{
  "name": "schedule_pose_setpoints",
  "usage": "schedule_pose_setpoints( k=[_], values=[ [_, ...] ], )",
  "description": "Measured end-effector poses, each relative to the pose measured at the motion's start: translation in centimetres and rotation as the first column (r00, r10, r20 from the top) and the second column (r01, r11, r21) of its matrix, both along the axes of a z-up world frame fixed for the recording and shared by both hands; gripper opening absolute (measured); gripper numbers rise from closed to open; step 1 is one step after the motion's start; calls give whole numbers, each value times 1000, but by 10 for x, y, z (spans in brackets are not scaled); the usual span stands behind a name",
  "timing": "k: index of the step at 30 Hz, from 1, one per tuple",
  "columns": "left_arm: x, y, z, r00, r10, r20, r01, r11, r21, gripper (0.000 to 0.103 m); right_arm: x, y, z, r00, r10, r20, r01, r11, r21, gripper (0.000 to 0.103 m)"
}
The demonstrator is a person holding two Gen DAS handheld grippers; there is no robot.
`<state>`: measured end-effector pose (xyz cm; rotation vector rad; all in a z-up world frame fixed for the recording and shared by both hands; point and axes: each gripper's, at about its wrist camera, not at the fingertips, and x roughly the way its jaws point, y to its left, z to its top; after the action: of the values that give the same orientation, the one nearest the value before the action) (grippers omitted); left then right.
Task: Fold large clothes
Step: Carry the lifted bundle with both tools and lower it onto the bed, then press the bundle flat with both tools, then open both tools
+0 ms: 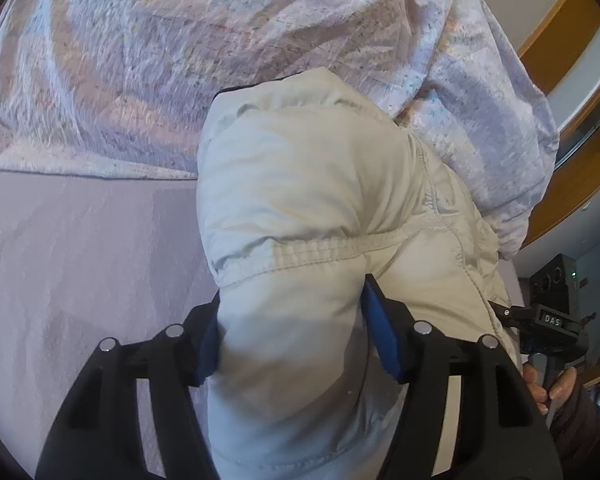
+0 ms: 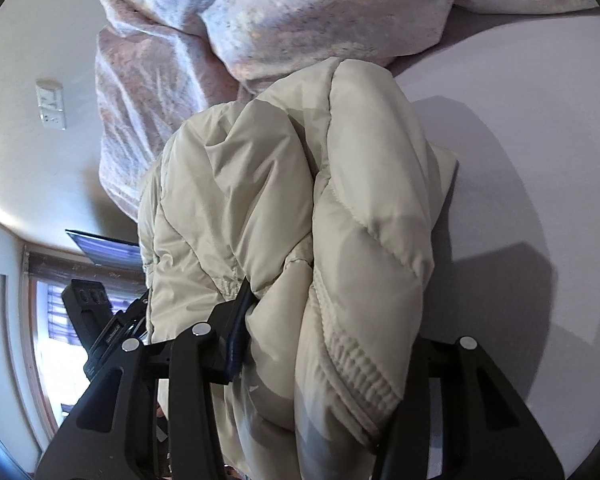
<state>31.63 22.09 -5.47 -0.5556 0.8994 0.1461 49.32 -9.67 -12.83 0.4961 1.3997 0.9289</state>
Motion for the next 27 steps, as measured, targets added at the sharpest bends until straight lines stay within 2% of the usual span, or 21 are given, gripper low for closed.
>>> schedule_pose_setpoints(
  k=[5,9,11,15,17,20,24,27],
  values=[
    [4,-10,5,999,18,-28,-15,994,107,75,-5,-3,5,999,-21,45,25,996,-81,62],
    [7,-20,15,998,31,-48,-19,969,246,82,-6,-9,17,994,-29,107,44,989,-144,70],
    [7,-24,21,998,38,-54,-19,951,308,86,-9,-13,27,987,-30,159,60,981,-183,74],
    [2,-25,27,997,59,-46,-38,933,359,91,-11,-28,48,960,-55,275,123,964,-237,76],
    [-1,-24,29,997,70,-41,-50,930,365,92,-11,-36,63,935,-91,343,189,946,-264,76],
    [-4,-24,33,996,81,-30,-64,928,368,93,-16,-43,87,899,-116,422,230,945,-231,76],
    [-5,-28,39,997,77,-10,-68,925,375,95,-34,-20,109,865,-15,502,150,962,-230,62],
    [-4,-33,41,998,62,-5,-56,928,368,95,-51,9,111,840,67,538,88,962,-257,53]
  ],
)
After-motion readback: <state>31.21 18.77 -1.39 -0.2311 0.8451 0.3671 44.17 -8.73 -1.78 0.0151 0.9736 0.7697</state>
